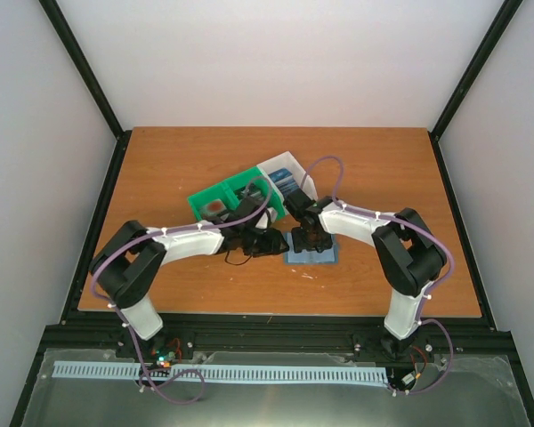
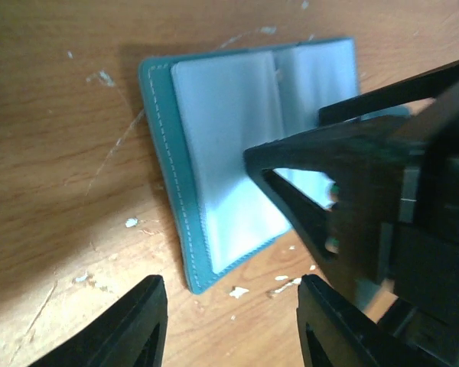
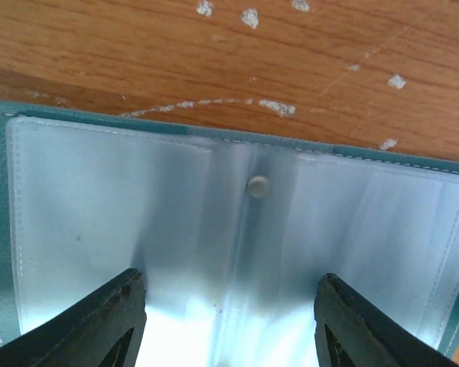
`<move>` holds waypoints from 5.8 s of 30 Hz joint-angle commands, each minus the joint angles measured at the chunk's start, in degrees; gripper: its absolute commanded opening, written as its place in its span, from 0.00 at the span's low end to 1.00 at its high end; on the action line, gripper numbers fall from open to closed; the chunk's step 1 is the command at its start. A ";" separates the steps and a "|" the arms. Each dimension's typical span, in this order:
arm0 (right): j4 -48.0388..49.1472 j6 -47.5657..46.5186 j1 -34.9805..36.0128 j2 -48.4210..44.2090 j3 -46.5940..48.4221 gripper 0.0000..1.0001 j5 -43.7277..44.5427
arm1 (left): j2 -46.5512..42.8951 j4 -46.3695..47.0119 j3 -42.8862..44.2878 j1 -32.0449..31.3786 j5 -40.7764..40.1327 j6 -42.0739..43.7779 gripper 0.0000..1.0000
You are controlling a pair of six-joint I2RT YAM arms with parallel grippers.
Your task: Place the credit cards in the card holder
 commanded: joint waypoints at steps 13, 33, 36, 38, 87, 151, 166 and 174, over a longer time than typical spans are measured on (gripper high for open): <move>-0.88 -1.50 -0.08 -4.86 0.37 0.61 0.96 | -13.06 -14.89 6.30 9.53 -11.69 9.70 0.65; -2.37 -5.66 -3.33 -10.61 5.67 0.61 -5.93 | -4.19 -28.33 15.86 16.58 -29.28 35.76 0.56; -2.31 -6.19 -4.16 -10.59 5.96 0.61 -6.98 | -3.02 -26.99 15.17 16.77 -30.69 39.75 0.51; -2.17 -6.56 -4.48 -10.03 5.95 0.61 -7.50 | -1.60 -26.76 15.42 17.18 -31.22 41.82 0.46; -3.40 -4.88 -6.10 -5.05 7.20 0.59 -5.08 | 7.94 -25.09 22.40 23.42 -34.58 53.06 0.12; -7.43 -7.86 -6.11 -2.62 12.11 0.59 -2.30 | 14.52 -3.97 23.45 26.59 -46.40 70.26 0.10; -8.04 -7.21 -6.08 -3.14 13.53 0.58 -1.54 | 10.99 -6.73 21.13 26.59 -41.53 73.60 0.01; -7.99 -7.04 -6.04 -3.22 14.48 0.58 -2.15 | 6.43 -9.80 19.77 26.60 -39.88 71.94 0.01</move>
